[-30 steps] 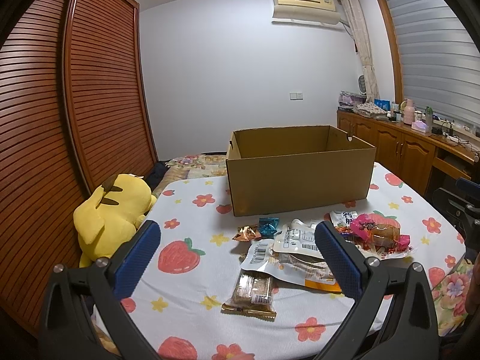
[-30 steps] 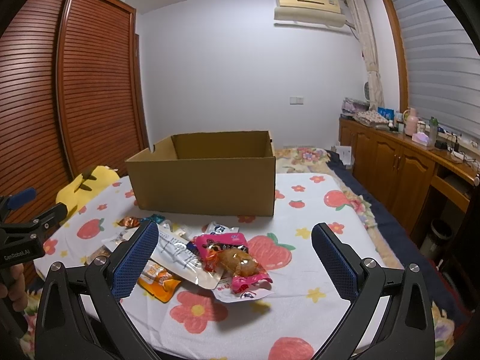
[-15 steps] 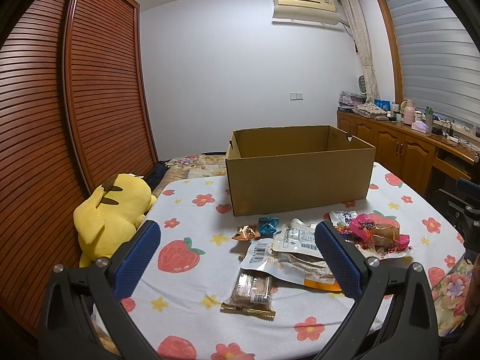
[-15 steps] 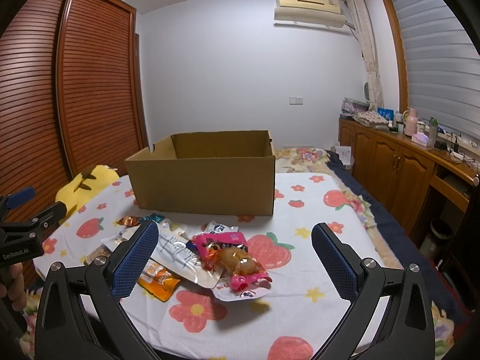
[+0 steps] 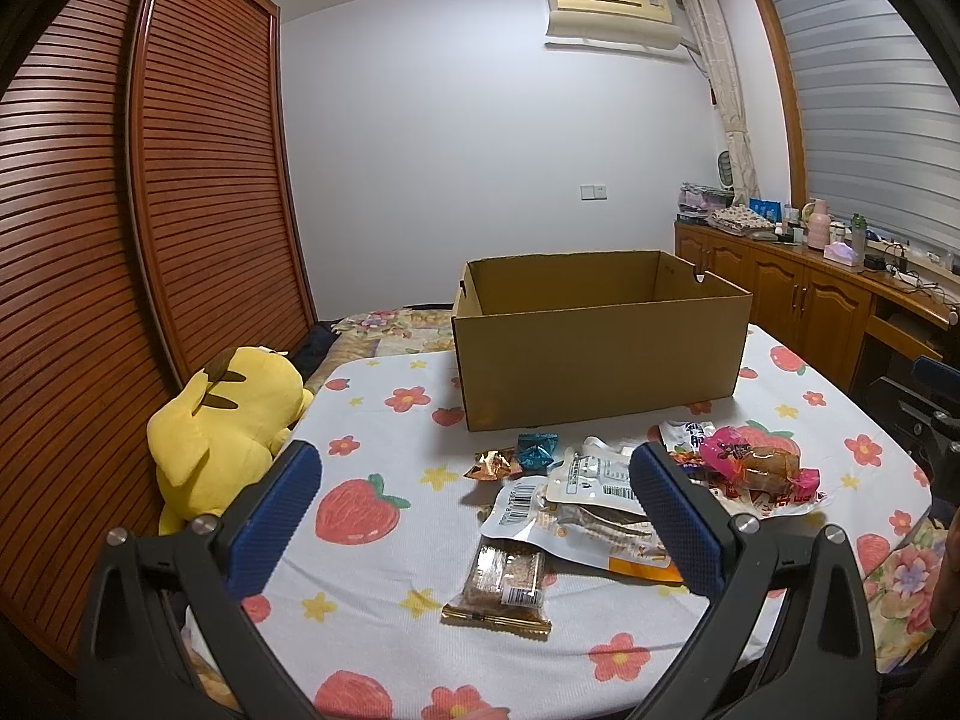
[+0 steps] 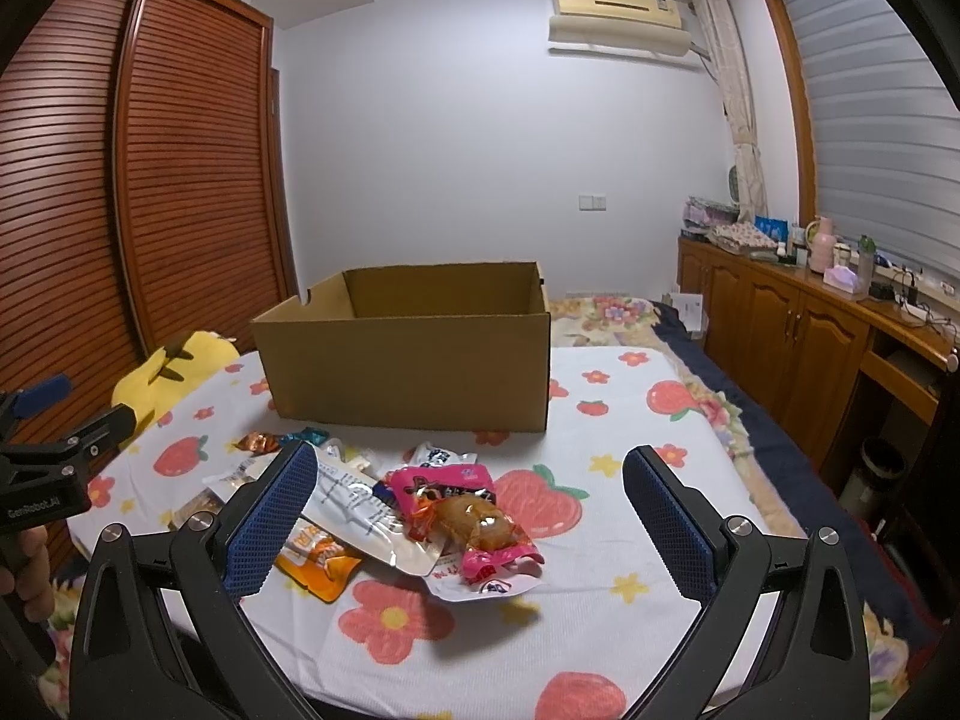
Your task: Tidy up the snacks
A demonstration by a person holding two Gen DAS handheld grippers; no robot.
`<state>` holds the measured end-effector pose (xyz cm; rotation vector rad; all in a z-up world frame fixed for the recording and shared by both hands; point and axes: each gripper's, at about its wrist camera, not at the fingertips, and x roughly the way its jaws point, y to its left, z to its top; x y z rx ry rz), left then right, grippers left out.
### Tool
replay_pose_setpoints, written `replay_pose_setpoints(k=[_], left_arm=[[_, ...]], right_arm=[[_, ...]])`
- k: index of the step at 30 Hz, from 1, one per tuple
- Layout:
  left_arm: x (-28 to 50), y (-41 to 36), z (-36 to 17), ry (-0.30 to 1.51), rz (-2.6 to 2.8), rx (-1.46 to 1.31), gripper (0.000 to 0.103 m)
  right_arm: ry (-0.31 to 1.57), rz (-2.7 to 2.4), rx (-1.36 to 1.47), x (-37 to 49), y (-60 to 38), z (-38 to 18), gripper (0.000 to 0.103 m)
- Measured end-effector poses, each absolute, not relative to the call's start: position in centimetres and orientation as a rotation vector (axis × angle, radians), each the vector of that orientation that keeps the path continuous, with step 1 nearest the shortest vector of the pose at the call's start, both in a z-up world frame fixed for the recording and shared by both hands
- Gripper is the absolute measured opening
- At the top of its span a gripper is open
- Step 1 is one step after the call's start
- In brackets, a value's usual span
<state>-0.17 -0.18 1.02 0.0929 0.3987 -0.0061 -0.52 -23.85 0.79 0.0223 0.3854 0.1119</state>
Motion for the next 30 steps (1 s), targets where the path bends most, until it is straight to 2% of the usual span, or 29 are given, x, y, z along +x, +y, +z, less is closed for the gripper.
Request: replay_pose_setpoints(k=[30], left_arm=[[0.5, -0.4, 0.0, 0.434, -0.01, 0.089, 0.103]], right_arm=[[0.396, 0.115, 0.015, -0.4, -23.3, 0.3, 0.103]])
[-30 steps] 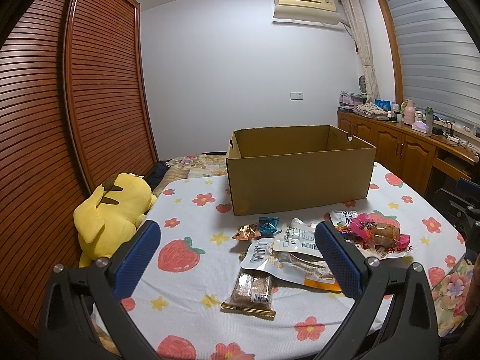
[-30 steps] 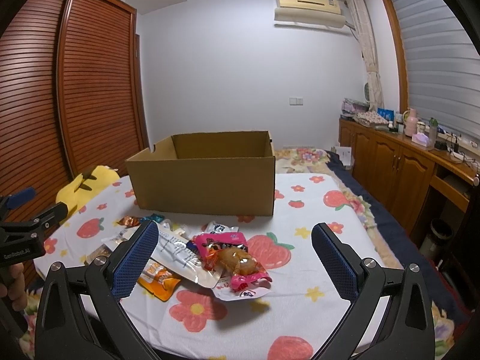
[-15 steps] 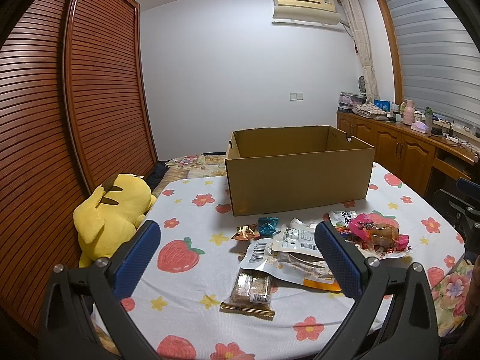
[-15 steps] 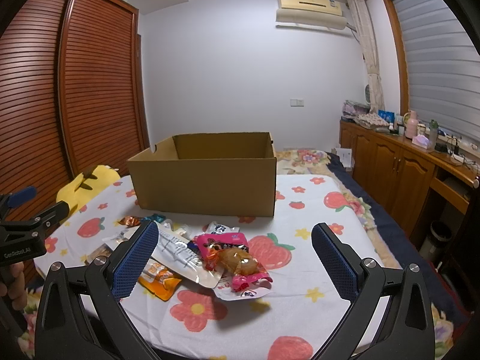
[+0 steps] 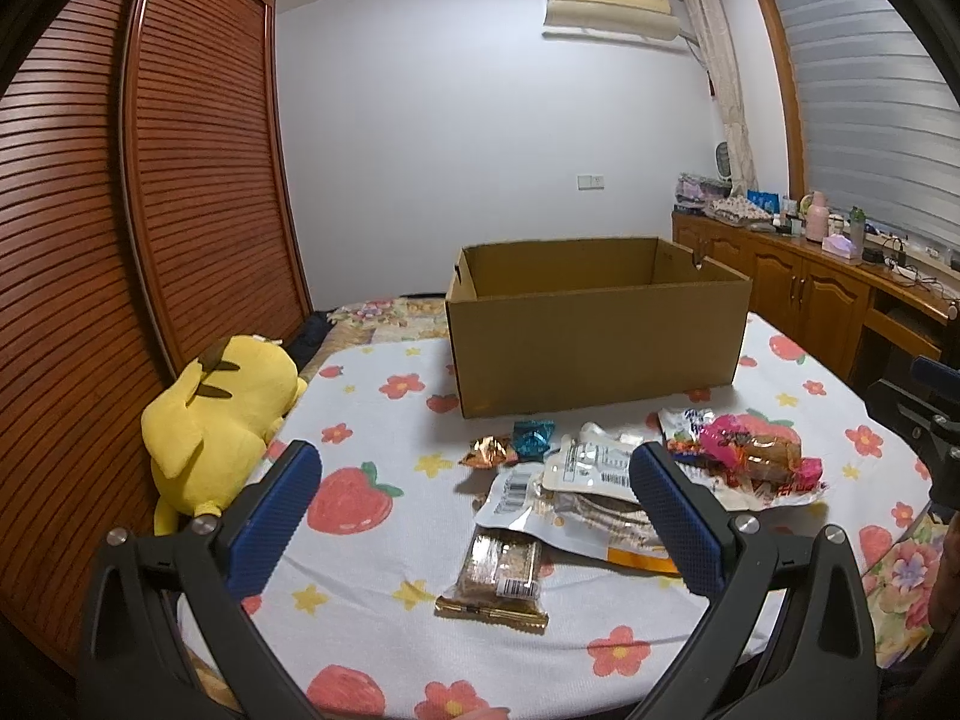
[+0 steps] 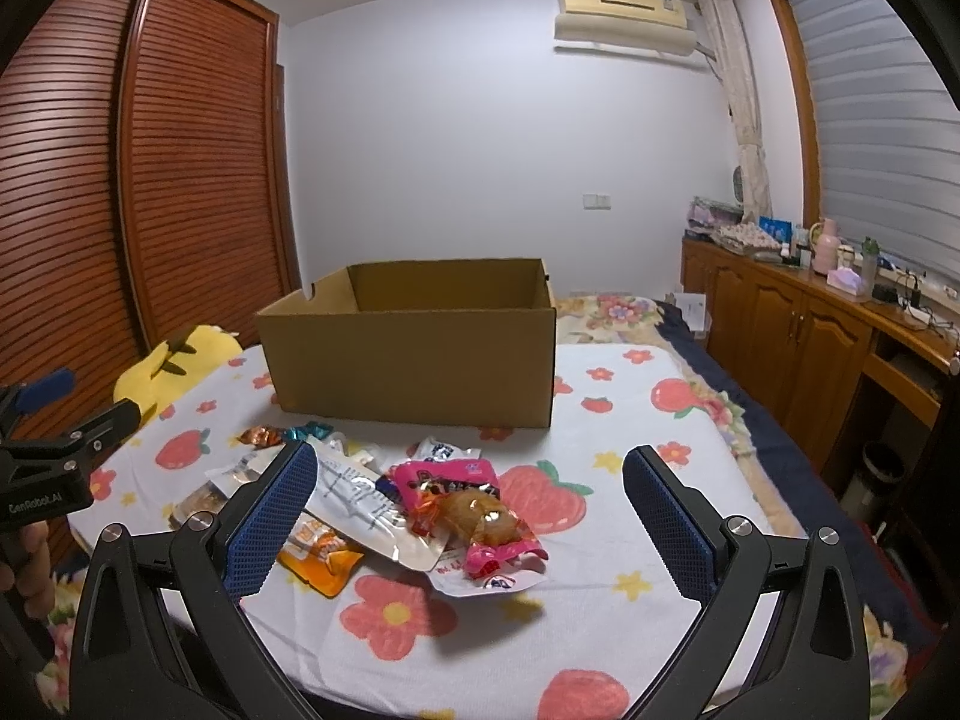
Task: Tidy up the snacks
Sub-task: 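Grasp the pink egg pack with the right tool while the left grasps the granola bar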
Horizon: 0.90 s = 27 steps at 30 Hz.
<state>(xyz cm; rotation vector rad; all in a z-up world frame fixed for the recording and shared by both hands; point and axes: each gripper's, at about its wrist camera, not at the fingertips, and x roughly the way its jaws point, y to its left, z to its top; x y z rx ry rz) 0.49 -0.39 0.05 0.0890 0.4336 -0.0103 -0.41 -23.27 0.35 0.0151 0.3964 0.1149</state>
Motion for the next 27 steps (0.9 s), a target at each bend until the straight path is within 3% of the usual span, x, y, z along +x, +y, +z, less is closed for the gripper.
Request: replay_pose_setpoints(k=[21, 27], left_arm=[[4.9, 0.7, -5.3, 0.641, -0.099, 0.069, 0.103], [5.9, 1.8, -5.5, 0.676, -0.109, 0.063, 0.103]], right_arm=[[0.588, 0.235, -0.051, 5.1, -25.1, -4.1, 0.103], [0.741, 0.375, -0.062, 9.0, -25.0, -5.5, 0.093]])
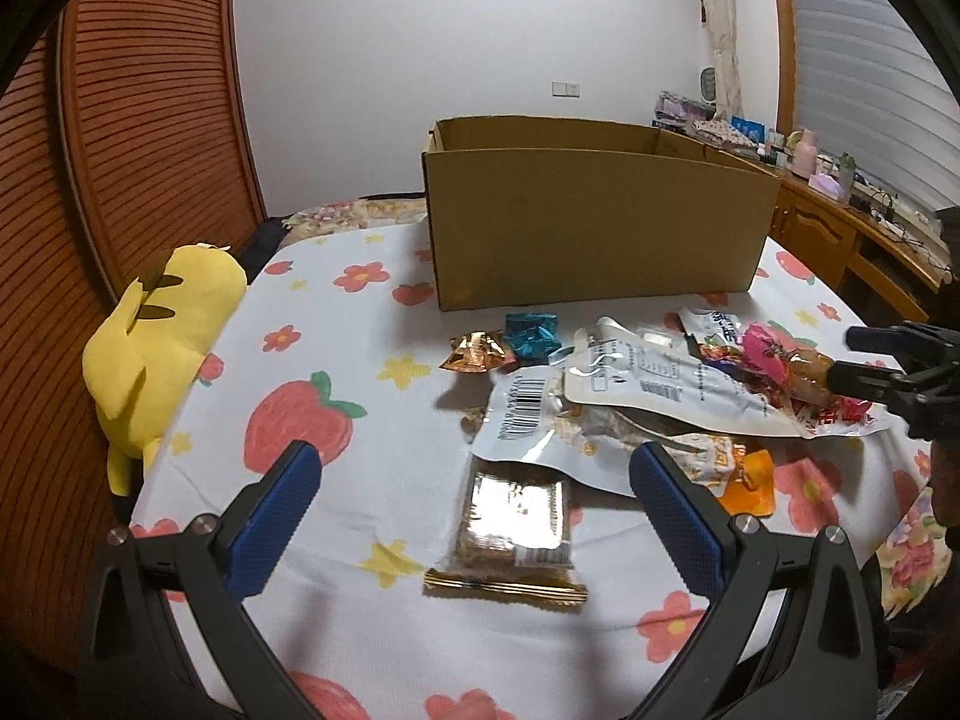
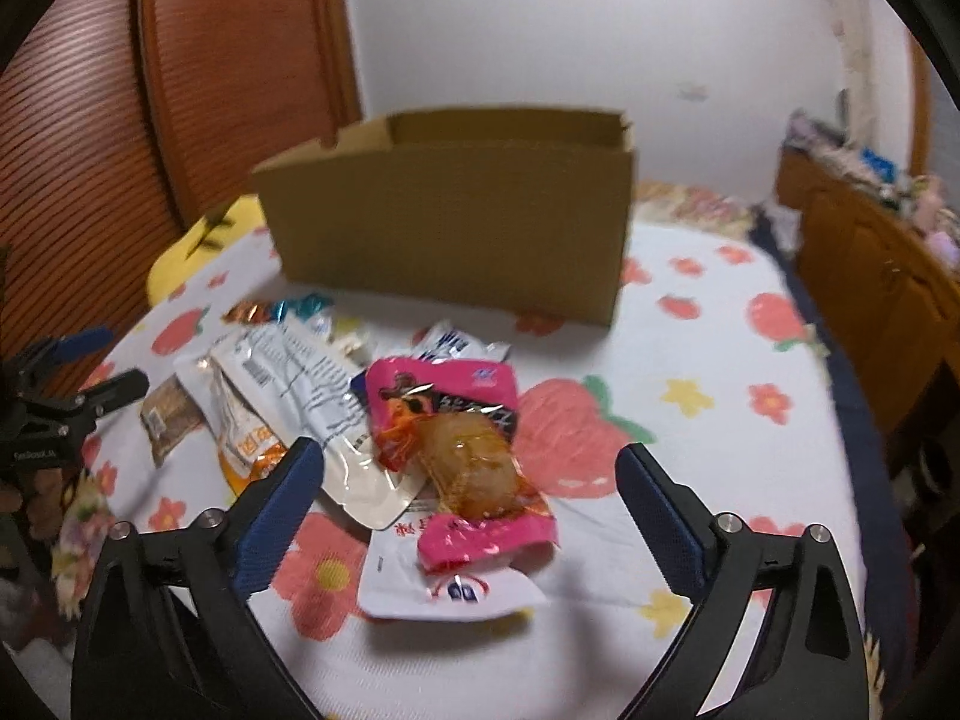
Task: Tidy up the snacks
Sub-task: 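Grasp the pink egg pack with the right tool while the left grasps the granola bar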
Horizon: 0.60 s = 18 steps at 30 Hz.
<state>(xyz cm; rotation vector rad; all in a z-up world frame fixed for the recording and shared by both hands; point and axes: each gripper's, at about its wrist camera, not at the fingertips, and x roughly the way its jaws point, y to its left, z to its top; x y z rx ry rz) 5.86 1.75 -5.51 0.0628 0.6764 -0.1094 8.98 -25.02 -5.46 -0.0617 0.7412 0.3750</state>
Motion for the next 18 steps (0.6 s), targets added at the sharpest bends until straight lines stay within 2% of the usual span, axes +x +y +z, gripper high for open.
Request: replay_pose_setpoints(k=[4, 7, 16, 18], left_arm=[[6.4, 2.6, -5.7, 0.707, -0.116, 0.057, 0.103], [6.7, 3.2, -5.9, 0.723, -0.116, 0.054, 0.103], [7.1, 3.6, -6.6, 0.78, -0.165, 0.065, 0.102], [7.1, 3.4, -6.8, 0.792, -0.18, 0.064, 0.102]], right_arm=[[0.823, 0.421, -0.066, 11.1, -24.6, -6.7, 0.076], [0.85, 0.441, -0.06, 11.9, -24.7, -6.9, 0.068], [0.911, 0.438, -0.114, 13.4, -24.5, -7.9, 0.052], [0.926, 0.442, -0.116, 13.8, -24.4, -8.3, 0.051]])
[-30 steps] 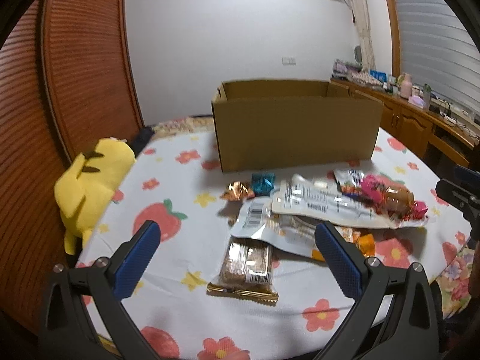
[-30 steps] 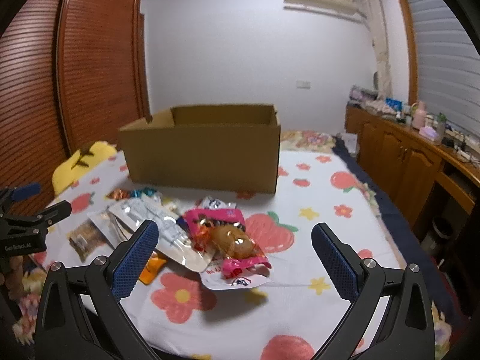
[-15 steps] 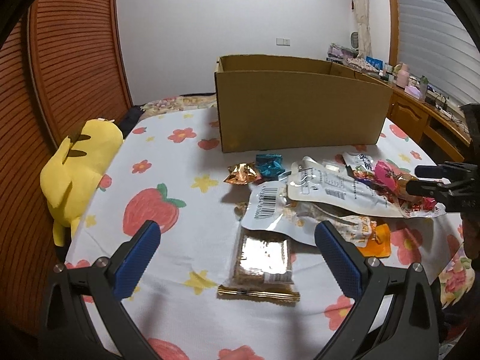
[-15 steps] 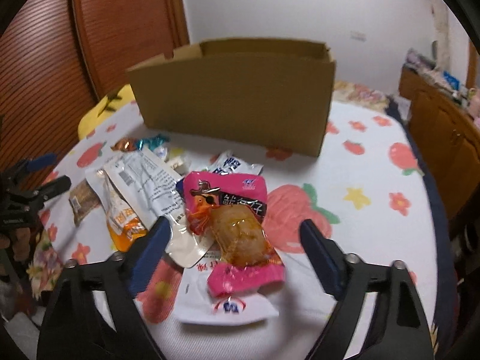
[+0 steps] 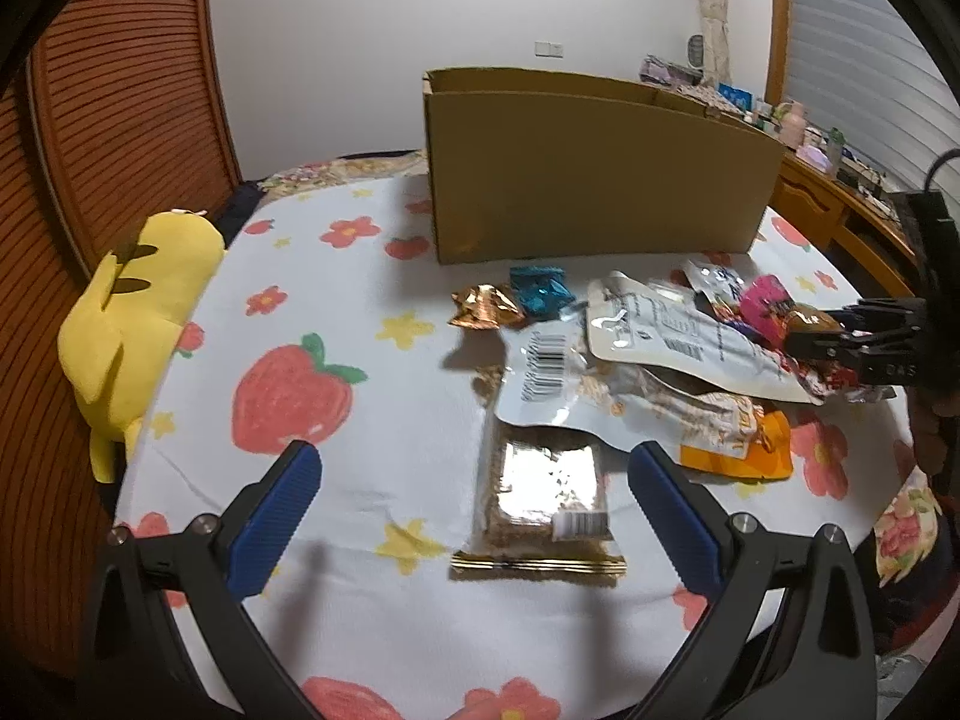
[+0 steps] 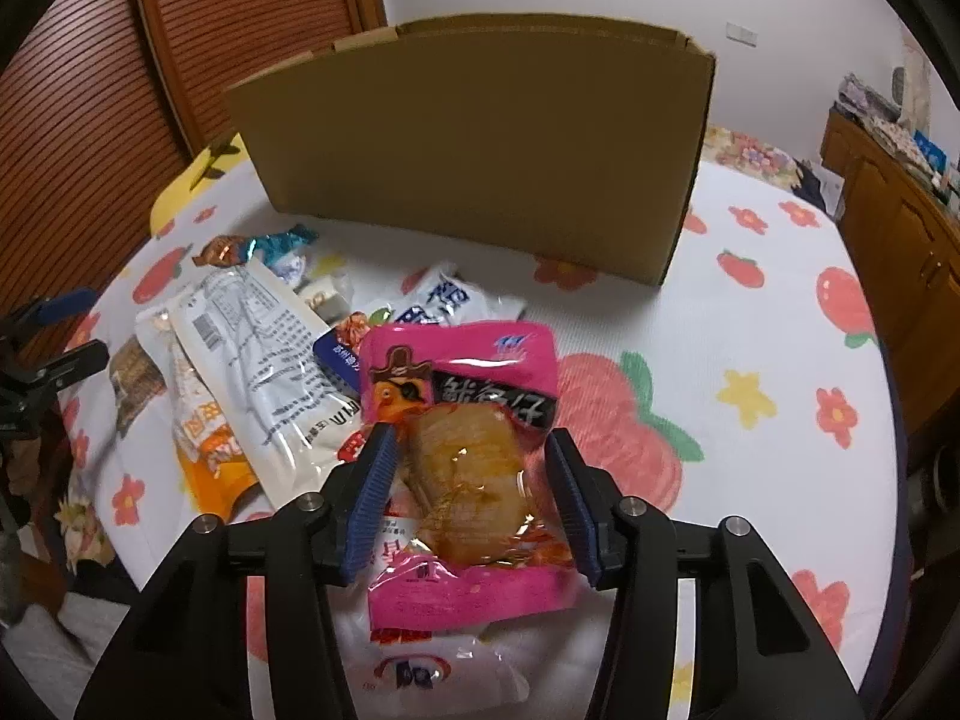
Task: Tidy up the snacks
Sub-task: 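Grasp the pink egg pack with the right tool while the left grasps the granola bar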
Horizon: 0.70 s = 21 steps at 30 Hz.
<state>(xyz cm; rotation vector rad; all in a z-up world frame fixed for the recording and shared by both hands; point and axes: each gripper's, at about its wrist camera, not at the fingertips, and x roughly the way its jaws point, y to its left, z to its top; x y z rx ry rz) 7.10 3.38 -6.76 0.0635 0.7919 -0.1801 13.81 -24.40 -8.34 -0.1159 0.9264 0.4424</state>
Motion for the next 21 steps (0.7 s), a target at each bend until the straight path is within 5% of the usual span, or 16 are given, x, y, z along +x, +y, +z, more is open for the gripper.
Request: replay_pose_setpoints(k=[5, 21], left_arm=[[7.3, 2.6, -7.5, 0.824, -0.193, 0.097, 0.102], [9.2, 1.1, -8.7, 0.944, -0.259, 0.133, 0.067]], right_arm=[[0.926, 0.443, -0.107, 14.0, -24.3, -8.7, 0.05], [0.86, 0.427, -0.103, 13.3, -24.3, -9.3, 0.05]])
